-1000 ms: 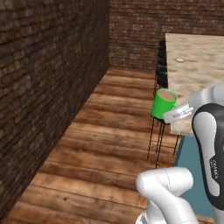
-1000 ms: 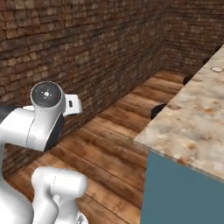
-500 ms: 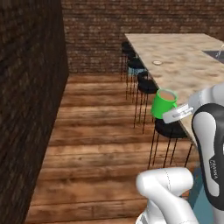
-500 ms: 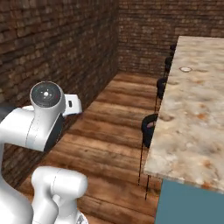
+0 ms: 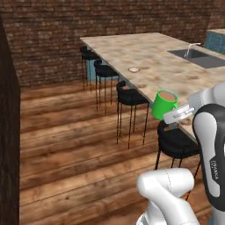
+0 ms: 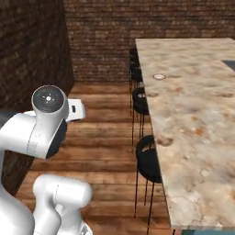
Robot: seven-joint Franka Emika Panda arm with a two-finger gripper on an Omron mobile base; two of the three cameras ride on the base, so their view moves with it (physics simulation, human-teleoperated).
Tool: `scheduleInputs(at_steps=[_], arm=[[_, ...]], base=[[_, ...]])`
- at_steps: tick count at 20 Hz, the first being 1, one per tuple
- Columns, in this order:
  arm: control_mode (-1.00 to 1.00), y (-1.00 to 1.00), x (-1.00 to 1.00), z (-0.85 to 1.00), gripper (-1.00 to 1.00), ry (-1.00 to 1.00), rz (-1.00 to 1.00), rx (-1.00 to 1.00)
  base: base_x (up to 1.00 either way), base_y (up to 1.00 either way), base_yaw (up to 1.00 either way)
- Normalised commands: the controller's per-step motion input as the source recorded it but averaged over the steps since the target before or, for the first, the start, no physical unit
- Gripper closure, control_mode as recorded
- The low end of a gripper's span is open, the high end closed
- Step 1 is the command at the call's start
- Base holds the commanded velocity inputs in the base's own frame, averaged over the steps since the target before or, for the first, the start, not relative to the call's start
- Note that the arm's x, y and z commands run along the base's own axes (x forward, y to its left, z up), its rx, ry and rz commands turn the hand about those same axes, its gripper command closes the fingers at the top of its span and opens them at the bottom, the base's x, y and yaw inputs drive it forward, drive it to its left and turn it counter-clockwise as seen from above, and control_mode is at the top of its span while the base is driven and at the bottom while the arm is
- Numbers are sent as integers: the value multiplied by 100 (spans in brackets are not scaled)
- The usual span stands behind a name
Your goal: Pick the cup of tea, navigate to the dining table, and place it on the saucer.
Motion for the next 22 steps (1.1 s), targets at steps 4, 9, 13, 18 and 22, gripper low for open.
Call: scheduleInputs(at_steps=[4, 9, 13, 18, 22], arm=[[100, 0, 0, 0, 100, 0, 0, 0], [100, 0, 0, 0, 100, 0, 0, 0], [100, 0, 0, 0, 100, 0, 0, 0], [100, 0, 0, 0, 100, 0, 0, 0], [100, 0, 0, 0, 100, 0, 0, 0]], base=[[100, 64, -51], [100, 66, -52], [87, 84, -51], [68, 100, -45], [62, 100, -39]])
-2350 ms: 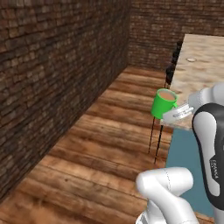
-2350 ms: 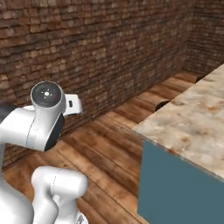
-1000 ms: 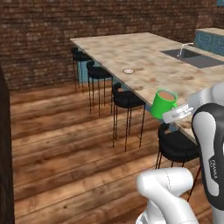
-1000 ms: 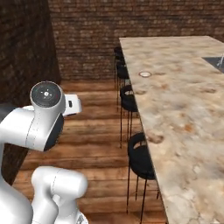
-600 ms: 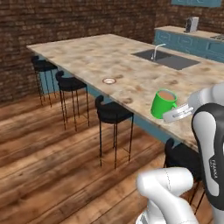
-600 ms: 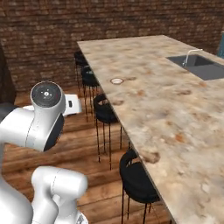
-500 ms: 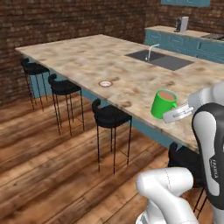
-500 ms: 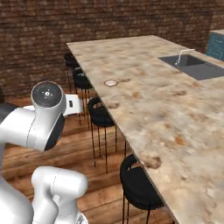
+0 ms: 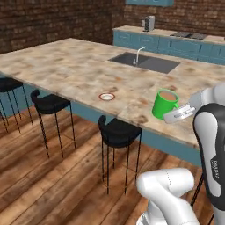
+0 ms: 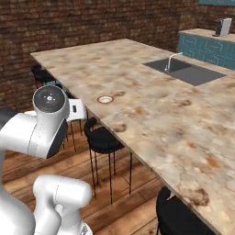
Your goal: Pick the cup of tea, navigate to the dining table, and place it on the saucer.
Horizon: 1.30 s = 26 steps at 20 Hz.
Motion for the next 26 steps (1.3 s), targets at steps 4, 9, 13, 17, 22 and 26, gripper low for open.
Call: scheduleInputs(at_steps=[4, 9, 13, 17, 22, 26], arm=[[100, 0, 0, 0, 100, 0, 0, 0], [100, 0, 0, 0, 100, 0, 0, 0], [100, 0, 0, 0, 100, 0, 0, 0], [100, 0, 0, 0, 100, 0, 0, 0], [100, 0, 0, 0, 100, 0, 0, 0], [100, 0, 0, 0, 100, 0, 0, 0]], base=[[76, 99, -44], [62, 95, -46], [20, 92, -50], [18, 69, -66], [34, 76, -69], [53, 94, -41]])
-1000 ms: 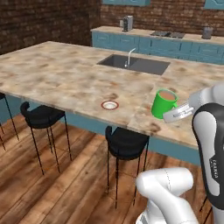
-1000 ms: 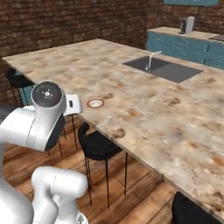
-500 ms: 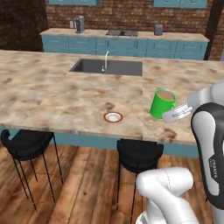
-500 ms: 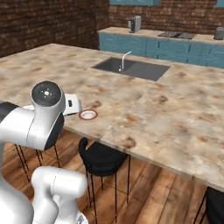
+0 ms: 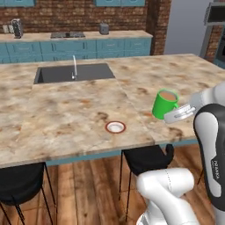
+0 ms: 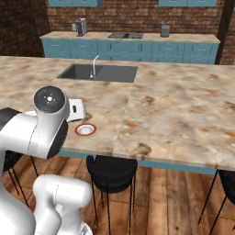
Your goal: Pick the cup of tea, navigate to the dining table, and place it on the saucer.
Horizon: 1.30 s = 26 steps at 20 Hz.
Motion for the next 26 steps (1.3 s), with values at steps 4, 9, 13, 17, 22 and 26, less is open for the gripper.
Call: scheduleInputs(at_steps=[4, 9, 13, 17, 22, 26], arm=[[100, 0, 0, 0, 100, 0, 0, 0], [100, 0, 0, 0, 100, 0, 0, 0], [100, 0, 0, 0, 100, 0, 0, 0], [100, 0, 0, 0, 100, 0, 0, 0], [-100, 0, 38, 0, 100, 6, 0, 0], [-100, 0, 100, 0, 100, 14, 24, -1]], base=[[87, 21, -19], [37, -25, -11], [0, 0, 0], [0, 0, 0], [9, 0, 0], [0, 0, 0]])
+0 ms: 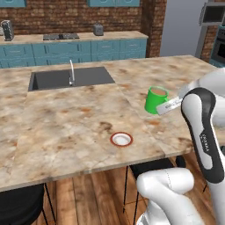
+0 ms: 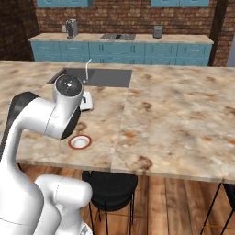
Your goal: Pick the cup of tea, navigate to the dining table, and place it on the saucer.
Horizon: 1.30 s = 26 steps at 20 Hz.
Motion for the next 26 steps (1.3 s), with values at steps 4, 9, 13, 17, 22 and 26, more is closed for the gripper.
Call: scheduleInputs(at_steps=[4, 9, 13, 17, 22, 26], arm=[[-100, 16, 100, -36, 100, -3, 49, -12], [-100, 19, 100, -48, 100, -5, 59, -12], [-100, 4, 94, -54, 100, 5, 39, -16], [-100, 0, 12, -75, 100, 4, 5, -17], [-100, 29, 0, -100, 100, 0, 0, -15], [-100, 23, 1, -100, 100, -5, 0, -3]], base=[[0, 0, 0], [0, 0, 0], [0, 0, 0], [0, 0, 0], [0, 0, 0], [0, 0, 0]])
